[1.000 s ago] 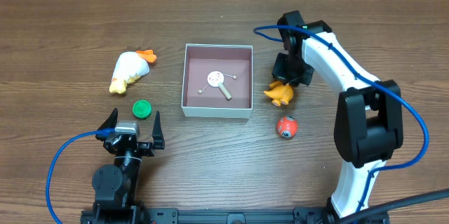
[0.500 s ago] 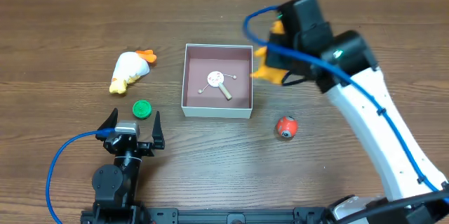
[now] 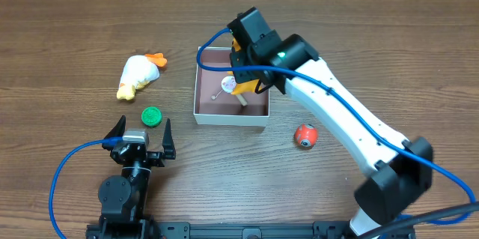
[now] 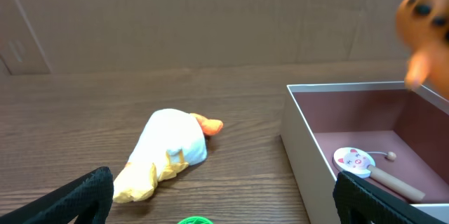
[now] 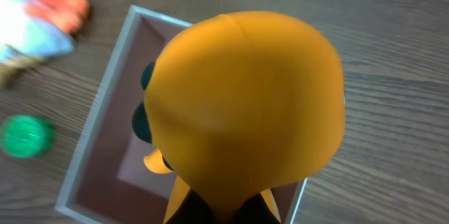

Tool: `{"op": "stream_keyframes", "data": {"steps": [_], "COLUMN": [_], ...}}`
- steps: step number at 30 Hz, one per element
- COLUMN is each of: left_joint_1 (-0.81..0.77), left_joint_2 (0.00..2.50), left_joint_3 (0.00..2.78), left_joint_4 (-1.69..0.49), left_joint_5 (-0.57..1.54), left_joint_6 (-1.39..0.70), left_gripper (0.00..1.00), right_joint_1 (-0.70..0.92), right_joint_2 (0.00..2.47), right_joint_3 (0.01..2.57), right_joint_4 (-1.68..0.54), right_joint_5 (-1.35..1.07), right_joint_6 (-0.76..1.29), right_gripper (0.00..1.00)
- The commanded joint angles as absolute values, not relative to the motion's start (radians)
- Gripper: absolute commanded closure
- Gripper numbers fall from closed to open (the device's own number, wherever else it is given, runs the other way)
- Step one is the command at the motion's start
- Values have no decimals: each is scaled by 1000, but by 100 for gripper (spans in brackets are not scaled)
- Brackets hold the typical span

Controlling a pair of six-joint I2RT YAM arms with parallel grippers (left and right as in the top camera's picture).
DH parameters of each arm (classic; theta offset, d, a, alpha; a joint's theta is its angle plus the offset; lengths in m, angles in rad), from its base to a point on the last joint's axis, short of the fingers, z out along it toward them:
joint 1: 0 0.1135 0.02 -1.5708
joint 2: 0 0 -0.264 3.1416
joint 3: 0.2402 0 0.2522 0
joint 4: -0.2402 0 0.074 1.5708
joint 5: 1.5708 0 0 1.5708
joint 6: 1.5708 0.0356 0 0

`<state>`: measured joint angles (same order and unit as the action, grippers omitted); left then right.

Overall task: Pack container
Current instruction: 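Lift the orange dinosaur into the box and release it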

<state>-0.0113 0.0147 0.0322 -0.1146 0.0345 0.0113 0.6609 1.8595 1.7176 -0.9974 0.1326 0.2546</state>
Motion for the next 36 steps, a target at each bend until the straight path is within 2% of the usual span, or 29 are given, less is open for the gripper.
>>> {"op": "stream_keyframes", "data": {"steps": [1, 11, 27, 29, 31, 35, 36], "left_joint_1": [-4, -4, -4, -4, -4, -4, -4], "left_joint_2": [4, 4, 4, 4, 4, 4, 4], "left_joint_3": [24, 24, 24, 24, 24, 24, 24], "left_joint_4": [-112, -112, -112, -112, -112, -112, -112], "left_joint_5": [49, 49, 49, 49, 49, 49, 49], "left_joint_6": [31, 31, 31, 31, 31, 31, 31], "left_gripper": [0, 0, 0, 0, 0, 0, 0], "right_joint_1": [659, 656, 542, 542, 545, 550, 550], "right_joint_2": [1913, 2027, 2037, 2037, 2037, 2037, 2037], "right_joint_3": [1715, 1715, 1715, 1715, 1715, 1715, 1715], "right_joint_4": [-997, -1011, -991, -992, -992, -992, -992], "right_joint_5": [146, 149, 103, 103, 99, 75, 73], "right_joint_6": [182, 219, 315, 315, 315, 315, 315], "right_gripper": [96, 87, 86, 81, 69, 53, 52]}}
